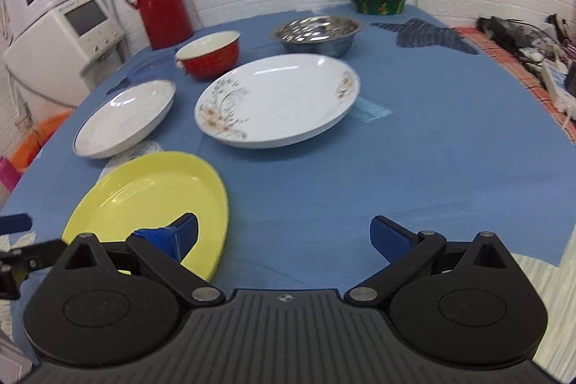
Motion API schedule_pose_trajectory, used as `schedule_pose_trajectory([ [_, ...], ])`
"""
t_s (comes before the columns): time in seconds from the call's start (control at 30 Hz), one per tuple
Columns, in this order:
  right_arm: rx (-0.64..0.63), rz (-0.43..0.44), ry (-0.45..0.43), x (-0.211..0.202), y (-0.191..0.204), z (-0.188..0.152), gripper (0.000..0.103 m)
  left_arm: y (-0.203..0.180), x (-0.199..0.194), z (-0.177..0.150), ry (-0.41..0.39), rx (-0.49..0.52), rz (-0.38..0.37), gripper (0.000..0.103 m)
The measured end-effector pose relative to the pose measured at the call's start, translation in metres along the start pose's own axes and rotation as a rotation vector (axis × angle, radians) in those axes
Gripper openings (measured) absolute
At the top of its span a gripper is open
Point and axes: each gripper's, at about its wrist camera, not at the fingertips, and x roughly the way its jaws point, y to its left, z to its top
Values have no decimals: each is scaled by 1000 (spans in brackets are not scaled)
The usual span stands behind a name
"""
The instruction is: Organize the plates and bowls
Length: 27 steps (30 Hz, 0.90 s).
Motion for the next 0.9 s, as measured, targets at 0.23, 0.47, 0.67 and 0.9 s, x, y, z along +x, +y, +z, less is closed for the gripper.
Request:
schedule_pose_trajectory([
  [0.23, -126, -43, 67, 27, 42, -6, 90, 0, 27, 3, 49, 18, 20, 102],
  [0.47, -149, -38, -7, 19, 44, -21, 90, -4, 34, -3, 51, 47, 41, 100],
  [0.67, -174, -5, -5, 21, 47, -19, 85, -4, 29, -2, 38, 75, -13, 76],
  [0.9, -206, 45, -2, 14, 52, -14, 31, -2, 25, 3, 23, 59, -64, 27],
])
